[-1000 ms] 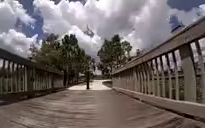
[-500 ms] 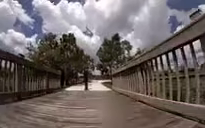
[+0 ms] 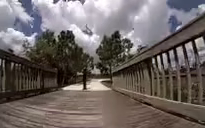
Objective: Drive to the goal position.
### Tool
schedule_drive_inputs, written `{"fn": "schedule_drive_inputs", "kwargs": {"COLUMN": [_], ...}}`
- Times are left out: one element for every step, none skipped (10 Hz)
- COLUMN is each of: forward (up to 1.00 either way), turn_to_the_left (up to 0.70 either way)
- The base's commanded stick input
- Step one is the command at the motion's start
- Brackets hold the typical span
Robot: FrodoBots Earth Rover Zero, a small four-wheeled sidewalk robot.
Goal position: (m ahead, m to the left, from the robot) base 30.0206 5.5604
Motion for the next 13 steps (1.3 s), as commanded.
{"fn": "schedule_drive_inputs", "kwargs": {"forward": [0.7,0.7,0.7,0.7,0.7,0.7,0.7,0.7,0.7,0.7,0.7,0.7,0.7], "turn_to_the_left": [0.0,0.0,0.0,0.0,0.0,0.0,0.0,0.0,0.0,0.0,0.0,0.0,0.0]}}
